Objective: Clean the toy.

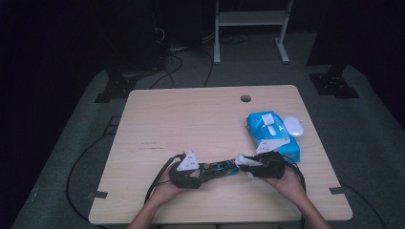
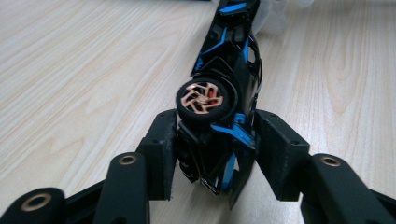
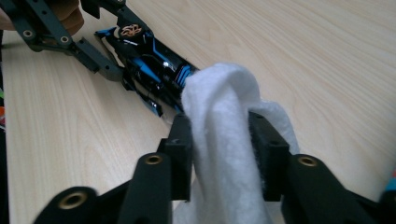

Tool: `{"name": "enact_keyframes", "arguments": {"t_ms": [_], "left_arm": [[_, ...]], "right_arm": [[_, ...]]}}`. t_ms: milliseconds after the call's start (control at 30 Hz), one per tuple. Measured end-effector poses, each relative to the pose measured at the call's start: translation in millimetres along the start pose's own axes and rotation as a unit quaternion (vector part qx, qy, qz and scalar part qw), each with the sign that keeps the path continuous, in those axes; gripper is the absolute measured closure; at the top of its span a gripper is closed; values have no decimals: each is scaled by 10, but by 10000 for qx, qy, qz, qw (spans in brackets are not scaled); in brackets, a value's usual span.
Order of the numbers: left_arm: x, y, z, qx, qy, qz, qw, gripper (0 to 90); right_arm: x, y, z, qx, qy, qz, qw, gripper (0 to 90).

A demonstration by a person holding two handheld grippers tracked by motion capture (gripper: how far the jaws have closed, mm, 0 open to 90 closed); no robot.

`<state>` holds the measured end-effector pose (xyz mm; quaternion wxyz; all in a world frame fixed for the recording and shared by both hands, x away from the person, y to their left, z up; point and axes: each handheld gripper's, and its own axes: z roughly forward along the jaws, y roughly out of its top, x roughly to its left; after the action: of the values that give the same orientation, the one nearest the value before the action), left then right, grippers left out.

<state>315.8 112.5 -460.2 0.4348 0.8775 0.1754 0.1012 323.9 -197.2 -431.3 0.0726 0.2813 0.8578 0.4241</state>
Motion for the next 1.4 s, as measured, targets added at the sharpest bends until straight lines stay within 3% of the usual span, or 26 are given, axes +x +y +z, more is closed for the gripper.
{"name": "enact_keyframes", "arguments": {"t_ms": [33, 167, 267, 533, 667, 700, 767, 867, 1000, 1133, 1267, 1400], "left_arm": [[18, -10, -3, 24, -90, -80, 9999, 512], [47, -32, 16, 93, -251, -290, 9992, 480], [38, -28, 27, 43, -183, -224, 9996, 518], [-11, -12, 46, -64, -334, -273, 9990, 570], [-15, -34, 49, -72, -355, -306, 9989, 571], [-11, -42, 50, -99, -380, -347, 9986, 571], [-3, -42, 52, -114, -384, -366, 9985, 569], [-1, -33, 58, -131, -385, -381, 9984, 555], [3, -29, 64, -140, -417, -423, 9981, 517], [10, -25, 64, -147, -436, -482, 9978, 480], [12, -18, 39, -218, -425, -439, 9979, 509], [11, -17, 15, -262, -403, -318, 9983, 572]], "right_arm": [[-2, 0, -18, 16, 35, 43, 10000, 648], [23, 59, -107, -135, 20, 12, 9999, 802], [97, 161, -73, -247, 31, -34, 9997, 819], [439, 462, 407, -357, 343, -397, 9980, 835], [554, 486, 598, -284, 400, -525, 9974, 833], [548, 476, 603, -324, 407, -486, 9975, 823], [522, 467, 579, -320, 467, -397, 9976, 694], [501, 452, 500, -320, 396, -378, 9980, 577], [449, 445, 354, -465, 344, -296, 9979, 521], [388, 443, 290, -517, 452, -135, 9975, 503], [367, 445, 292, -549, 607, -33, 9966, 553], [377, 452, 295, -575, 719, -81, 9957, 779]]}}
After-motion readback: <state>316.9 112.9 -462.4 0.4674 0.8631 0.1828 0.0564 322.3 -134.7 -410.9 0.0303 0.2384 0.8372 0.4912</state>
